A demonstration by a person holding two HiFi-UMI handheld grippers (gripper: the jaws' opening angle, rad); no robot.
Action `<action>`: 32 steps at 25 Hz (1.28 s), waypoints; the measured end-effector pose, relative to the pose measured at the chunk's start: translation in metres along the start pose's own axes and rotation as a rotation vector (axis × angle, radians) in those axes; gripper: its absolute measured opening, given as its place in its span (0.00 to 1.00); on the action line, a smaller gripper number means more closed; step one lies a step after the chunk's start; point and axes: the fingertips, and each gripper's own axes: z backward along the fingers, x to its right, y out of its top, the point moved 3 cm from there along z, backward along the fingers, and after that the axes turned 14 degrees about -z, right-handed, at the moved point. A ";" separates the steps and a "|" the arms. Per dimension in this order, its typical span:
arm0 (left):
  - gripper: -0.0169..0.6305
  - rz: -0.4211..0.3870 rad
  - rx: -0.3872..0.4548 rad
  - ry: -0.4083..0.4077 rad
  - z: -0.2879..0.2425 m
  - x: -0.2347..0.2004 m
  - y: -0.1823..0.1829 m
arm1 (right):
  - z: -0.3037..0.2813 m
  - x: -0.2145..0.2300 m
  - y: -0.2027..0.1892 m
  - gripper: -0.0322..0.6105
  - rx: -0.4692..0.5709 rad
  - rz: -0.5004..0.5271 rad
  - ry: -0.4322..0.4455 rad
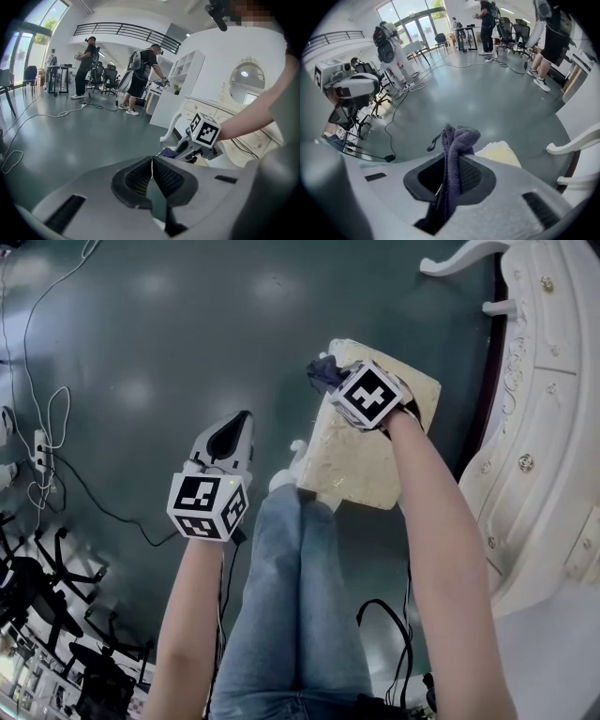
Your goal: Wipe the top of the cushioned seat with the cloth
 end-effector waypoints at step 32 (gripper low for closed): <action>0.03 -0.004 -0.033 -0.006 0.033 0.037 -0.035 | -0.010 -0.089 -0.061 0.11 0.032 -0.048 0.066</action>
